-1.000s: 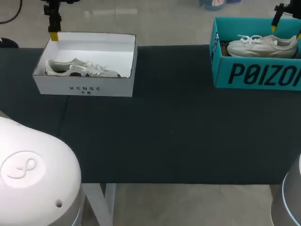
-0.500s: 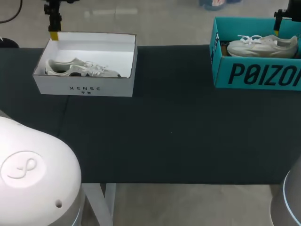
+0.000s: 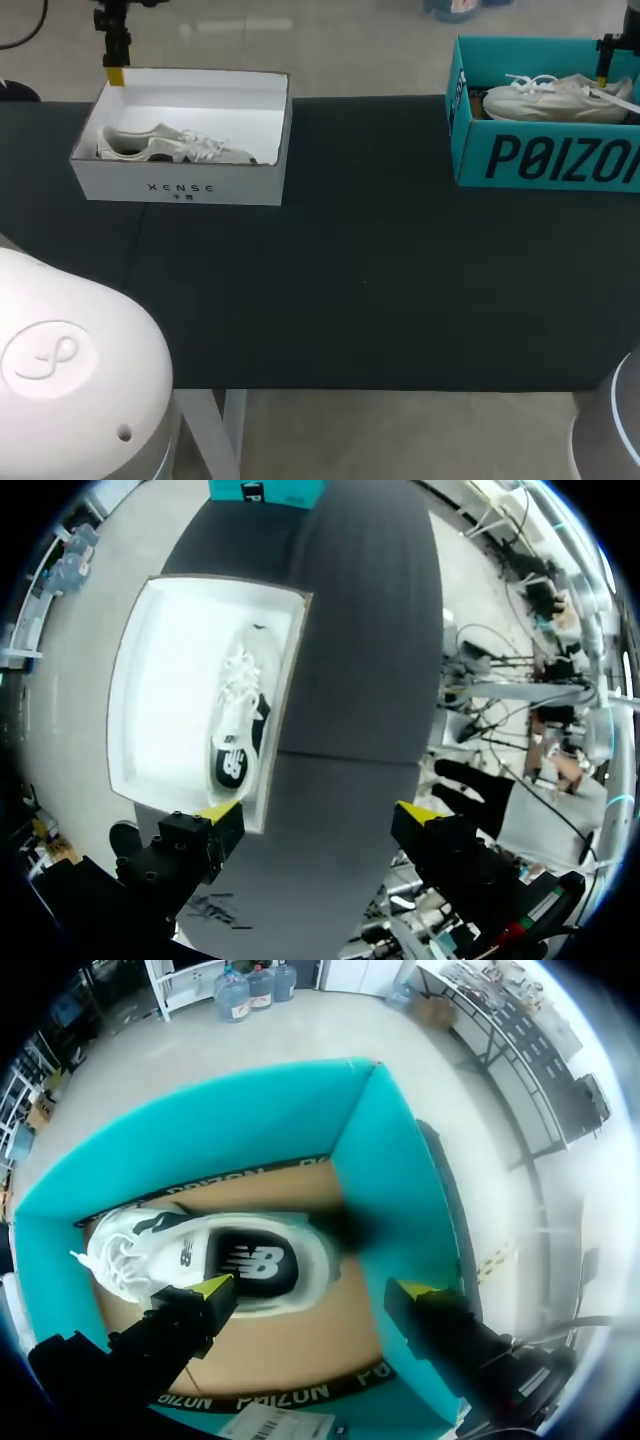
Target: Take the shoe out of the shoebox, open the shoe tongue, remove and reinsert the insole, then place the shoe into the shoebox
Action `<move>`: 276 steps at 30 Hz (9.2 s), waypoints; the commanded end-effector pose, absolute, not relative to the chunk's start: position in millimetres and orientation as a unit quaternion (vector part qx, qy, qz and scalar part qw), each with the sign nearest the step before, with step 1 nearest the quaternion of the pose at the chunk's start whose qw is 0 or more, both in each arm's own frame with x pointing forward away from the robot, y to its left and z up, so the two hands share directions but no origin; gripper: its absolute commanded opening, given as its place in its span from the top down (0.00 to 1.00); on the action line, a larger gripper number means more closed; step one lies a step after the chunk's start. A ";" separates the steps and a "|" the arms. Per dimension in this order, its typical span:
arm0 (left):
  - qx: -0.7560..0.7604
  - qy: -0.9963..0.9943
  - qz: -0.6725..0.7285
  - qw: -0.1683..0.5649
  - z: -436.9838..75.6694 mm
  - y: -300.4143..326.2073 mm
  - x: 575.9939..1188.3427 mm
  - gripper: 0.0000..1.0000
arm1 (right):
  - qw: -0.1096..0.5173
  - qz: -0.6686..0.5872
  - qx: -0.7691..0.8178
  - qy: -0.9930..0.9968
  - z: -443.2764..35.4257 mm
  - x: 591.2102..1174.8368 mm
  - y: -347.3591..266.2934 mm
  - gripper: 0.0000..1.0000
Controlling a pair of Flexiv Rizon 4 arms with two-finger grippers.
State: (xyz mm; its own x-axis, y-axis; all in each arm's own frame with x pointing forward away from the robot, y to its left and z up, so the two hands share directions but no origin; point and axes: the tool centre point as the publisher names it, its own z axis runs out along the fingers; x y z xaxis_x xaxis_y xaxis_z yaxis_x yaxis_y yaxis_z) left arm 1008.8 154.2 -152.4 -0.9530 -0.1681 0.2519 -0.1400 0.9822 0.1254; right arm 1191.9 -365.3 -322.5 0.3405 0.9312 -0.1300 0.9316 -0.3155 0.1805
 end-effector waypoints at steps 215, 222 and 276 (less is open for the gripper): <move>0.078 -0.987 -0.054 0.132 -151.9 154.5 1008.4 0.00 | 0.012 0.231 0.340 0.912 -282.8 786.4 -14.6 0.00; 0.078 -0.987 -0.054 0.132 -151.9 154.5 1008.4 0.00 | 0.048 0.281 0.158 0.946 -283.5 795.9 -25.8 0.00; 0.078 -0.987 -0.054 0.132 -151.9 154.5 1008.4 0.00 | 0.024 0.486 0.092 0.869 -423.9 852.4 26.0 0.00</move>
